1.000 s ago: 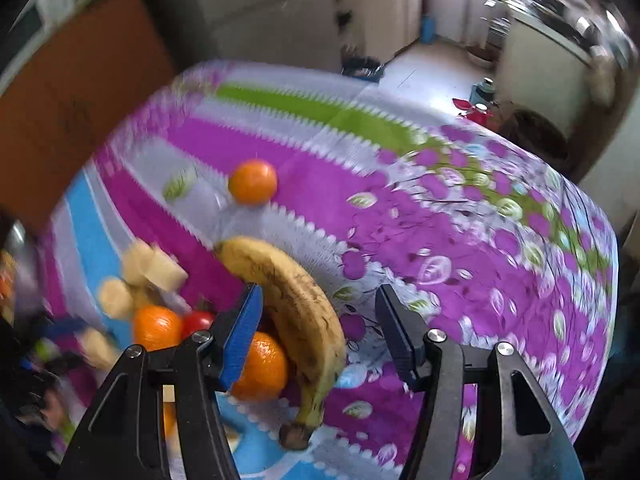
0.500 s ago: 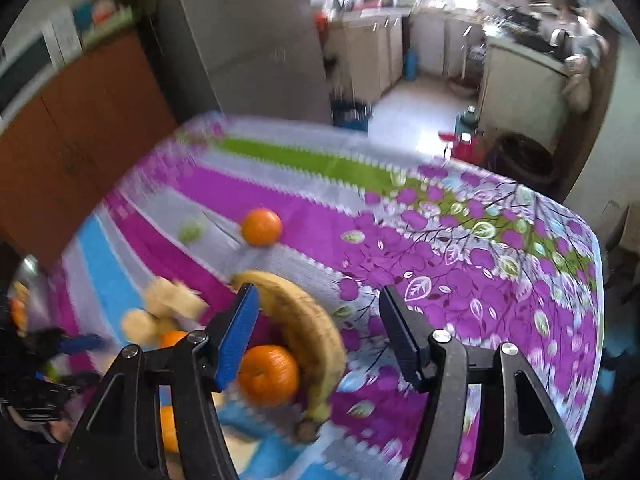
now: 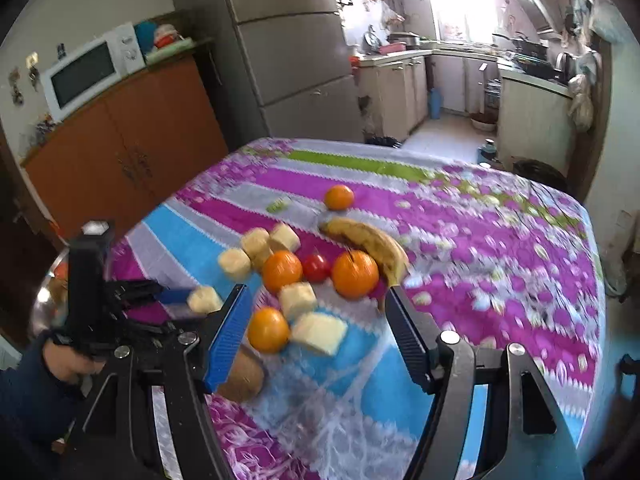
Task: Organize fruits
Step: 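Close the right gripper around the brown kiwi and lift it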
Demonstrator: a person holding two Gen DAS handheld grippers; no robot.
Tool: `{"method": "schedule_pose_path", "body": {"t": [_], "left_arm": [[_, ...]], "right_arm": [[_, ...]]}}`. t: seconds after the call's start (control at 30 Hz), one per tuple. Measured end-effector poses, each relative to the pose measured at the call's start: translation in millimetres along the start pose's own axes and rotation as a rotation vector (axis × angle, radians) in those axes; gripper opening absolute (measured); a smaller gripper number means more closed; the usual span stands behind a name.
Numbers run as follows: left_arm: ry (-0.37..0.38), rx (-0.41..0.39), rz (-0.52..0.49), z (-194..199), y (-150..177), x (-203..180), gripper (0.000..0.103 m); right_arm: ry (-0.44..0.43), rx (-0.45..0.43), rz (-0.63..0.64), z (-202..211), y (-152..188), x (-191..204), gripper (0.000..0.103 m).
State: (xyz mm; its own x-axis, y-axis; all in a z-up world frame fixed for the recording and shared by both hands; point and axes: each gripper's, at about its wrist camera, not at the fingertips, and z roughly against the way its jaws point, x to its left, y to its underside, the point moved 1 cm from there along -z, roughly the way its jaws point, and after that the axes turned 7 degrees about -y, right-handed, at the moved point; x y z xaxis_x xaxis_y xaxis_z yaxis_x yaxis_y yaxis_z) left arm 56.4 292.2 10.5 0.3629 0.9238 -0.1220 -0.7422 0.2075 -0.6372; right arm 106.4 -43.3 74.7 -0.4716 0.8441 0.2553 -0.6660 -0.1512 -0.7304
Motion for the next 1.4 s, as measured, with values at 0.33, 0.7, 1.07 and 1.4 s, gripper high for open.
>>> {"method": "schedule_pose_path", "body": {"t": [0.33, 0.7, 1.07, 1.4], "left_arm": [[-0.020, -0.001, -0.032, -1, 1, -7, 0.036], [-0.013, -0.006, -0.006, 2, 2, 0, 0.036], [0.001, -0.002, 0.009, 3, 3, 4, 0.036], [-0.006, -0.010, 0.013, 3, 2, 2, 0.036]], "right_arm": [[0.021, 0.081, -0.105, -49, 23, -7, 0.061], [-0.147, 0.048, 0.014, -22, 28, 22, 0.075], [-0.165, 0.198, 0.154, -63, 55, 49, 0.076], [-0.147, 0.205, 0.184, -73, 59, 65, 0.056]]}}
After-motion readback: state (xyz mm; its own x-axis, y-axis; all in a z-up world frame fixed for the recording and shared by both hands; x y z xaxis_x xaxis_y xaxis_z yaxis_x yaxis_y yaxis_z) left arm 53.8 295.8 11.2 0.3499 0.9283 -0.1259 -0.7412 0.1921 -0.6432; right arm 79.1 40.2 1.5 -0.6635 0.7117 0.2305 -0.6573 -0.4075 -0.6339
